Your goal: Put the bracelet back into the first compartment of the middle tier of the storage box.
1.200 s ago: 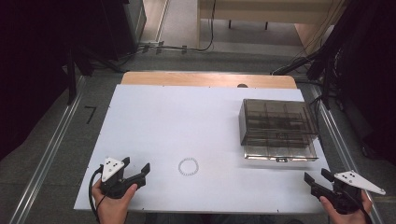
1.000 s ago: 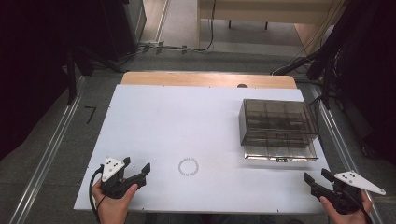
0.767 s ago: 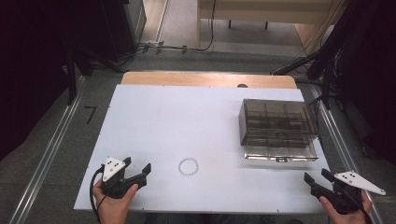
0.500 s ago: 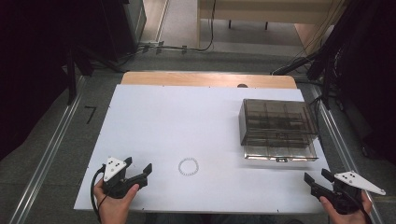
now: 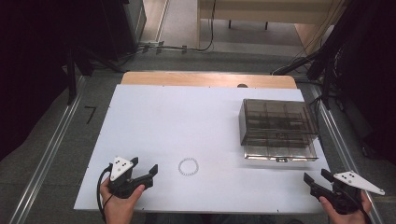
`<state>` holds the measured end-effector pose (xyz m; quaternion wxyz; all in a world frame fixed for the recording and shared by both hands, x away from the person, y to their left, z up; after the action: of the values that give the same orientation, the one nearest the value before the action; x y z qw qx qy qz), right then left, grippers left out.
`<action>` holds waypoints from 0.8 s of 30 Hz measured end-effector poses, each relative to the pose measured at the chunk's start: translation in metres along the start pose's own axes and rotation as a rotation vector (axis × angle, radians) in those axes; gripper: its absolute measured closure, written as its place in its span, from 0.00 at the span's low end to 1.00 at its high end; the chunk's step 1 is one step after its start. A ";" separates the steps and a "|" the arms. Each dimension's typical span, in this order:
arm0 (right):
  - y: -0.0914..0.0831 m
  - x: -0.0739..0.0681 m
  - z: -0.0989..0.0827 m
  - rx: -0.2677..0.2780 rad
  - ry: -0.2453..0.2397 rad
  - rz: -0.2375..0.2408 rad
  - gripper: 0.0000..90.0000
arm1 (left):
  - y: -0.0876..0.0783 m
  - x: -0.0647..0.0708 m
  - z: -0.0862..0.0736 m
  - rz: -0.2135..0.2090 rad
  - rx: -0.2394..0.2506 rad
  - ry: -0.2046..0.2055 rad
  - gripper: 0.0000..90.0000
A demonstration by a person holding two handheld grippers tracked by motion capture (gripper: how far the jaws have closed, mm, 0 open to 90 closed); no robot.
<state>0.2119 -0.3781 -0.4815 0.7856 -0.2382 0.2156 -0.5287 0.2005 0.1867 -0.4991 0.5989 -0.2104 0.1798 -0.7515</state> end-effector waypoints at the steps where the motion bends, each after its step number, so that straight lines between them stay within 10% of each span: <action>1: 0.000 0.000 0.000 -0.001 0.001 0.000 0.35 | 0.001 0.001 0.000 -0.004 0.002 0.004 0.25; 24: 0.001 -0.001 0.000 -0.004 0.000 0.000 0.35 | 0.010 0.015 0.002 -0.014 -0.022 0.056 0.26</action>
<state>0.2120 -0.3772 -0.4821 0.7850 -0.2396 0.2167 -0.5285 0.2072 0.1702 -0.5011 0.5861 -0.1969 0.2034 -0.7592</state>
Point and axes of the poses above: each handheld gripper's, and its own axes: y roughly forward along the jaws, z roughly out of its top, x roughly to its right, the point moved 2 cm from there along y, roughly forward along the jaws, and after that the axes turned 7 degrees about z, right-handed, at the moved point
